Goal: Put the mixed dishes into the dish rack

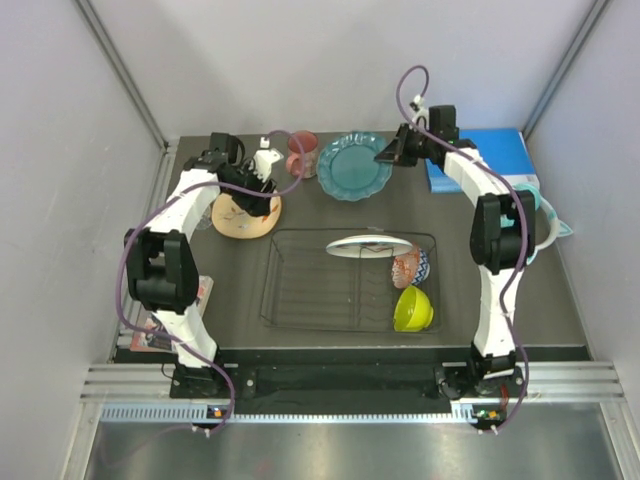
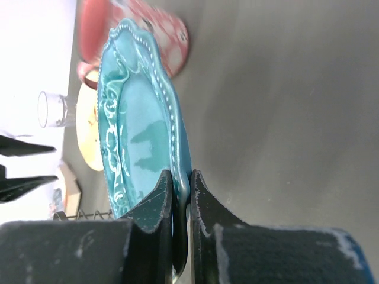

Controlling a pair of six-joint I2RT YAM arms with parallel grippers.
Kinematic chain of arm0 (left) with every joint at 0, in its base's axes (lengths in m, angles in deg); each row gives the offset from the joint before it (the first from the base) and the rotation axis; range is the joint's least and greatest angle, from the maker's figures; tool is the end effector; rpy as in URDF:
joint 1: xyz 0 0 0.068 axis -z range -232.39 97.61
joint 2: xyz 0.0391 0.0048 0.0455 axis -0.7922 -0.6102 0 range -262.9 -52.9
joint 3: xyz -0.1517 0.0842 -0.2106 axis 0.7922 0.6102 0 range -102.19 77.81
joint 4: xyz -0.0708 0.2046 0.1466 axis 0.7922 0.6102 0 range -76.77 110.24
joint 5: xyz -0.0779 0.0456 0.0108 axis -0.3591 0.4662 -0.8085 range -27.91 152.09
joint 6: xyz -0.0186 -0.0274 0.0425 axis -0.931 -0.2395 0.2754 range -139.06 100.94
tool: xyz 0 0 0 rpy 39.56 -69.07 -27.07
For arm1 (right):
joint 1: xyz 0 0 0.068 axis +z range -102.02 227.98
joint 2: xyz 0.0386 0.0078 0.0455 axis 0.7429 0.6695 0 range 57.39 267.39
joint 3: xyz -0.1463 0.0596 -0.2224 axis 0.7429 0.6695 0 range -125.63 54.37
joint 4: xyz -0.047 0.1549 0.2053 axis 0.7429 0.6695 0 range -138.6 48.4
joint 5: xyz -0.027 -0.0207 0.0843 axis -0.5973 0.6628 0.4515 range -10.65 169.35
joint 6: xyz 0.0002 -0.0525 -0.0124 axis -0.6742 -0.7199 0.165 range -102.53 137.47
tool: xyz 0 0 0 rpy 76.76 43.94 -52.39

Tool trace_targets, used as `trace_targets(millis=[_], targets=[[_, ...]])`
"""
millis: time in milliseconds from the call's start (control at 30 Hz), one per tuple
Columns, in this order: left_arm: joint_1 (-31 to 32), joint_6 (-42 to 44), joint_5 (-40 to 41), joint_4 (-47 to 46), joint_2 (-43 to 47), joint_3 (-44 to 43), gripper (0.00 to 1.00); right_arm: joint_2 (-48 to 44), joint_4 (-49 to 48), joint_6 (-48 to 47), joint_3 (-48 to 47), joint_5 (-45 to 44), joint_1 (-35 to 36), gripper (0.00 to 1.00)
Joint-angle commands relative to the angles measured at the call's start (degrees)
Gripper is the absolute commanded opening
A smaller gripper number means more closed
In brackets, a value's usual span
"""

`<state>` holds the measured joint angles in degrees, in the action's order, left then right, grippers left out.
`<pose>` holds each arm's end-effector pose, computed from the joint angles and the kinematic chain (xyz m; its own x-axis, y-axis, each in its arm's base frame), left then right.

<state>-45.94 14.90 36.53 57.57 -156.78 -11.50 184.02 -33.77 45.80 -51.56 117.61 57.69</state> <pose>0.3863 -0.0592 0.2755 -0.5253 0.5665 -0.6349 0.7431 0.6690 -0.0179 0.4998 0.1079 0.2356 -0.8029 0.2405 -0.5455 -0.2820 0.6529 0.7030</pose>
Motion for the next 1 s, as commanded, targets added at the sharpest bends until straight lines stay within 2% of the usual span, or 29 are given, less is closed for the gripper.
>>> trace_targets(millis=[0, 200, 333, 700, 900, 967], targets=[[-0.13, -1.7, -0.72, -0.57, 5.0, 1.42, 0.55, -10.69, -0.24, -4.69, -5.08, -0.11, -0.57, 0.0], [-0.48, -2.75, -1.16, -0.74, 6.14, 1.95, 0.55, -15.44, 0.81, -5.83, -5.08, -2.05, -1.36, 0.0], [-0.66, -3.63, -0.98, -0.83, 6.93, 2.83, 0.55, -20.88, 0.73, -6.27, -1.58, -1.61, -1.63, 0.0], [-2.06, -2.84, 1.48, -1.89, 11.85, 9.69, 0.54, -47.59, -3.93, -9.08, 18.55, -2.22, -1.02, 0.0], [-2.42, -3.45, 1.48, -1.45, 13.96, 10.74, 0.54, -61.84, 1.15, -15.49, 26.12, -6.17, 2.14, 0.0], [-2.42, -3.81, 1.57, -1.01, 14.31, 10.92, 0.54, -66.48, 3.97, -17.87, 28.23, -9.42, 5.3, 0.0]])
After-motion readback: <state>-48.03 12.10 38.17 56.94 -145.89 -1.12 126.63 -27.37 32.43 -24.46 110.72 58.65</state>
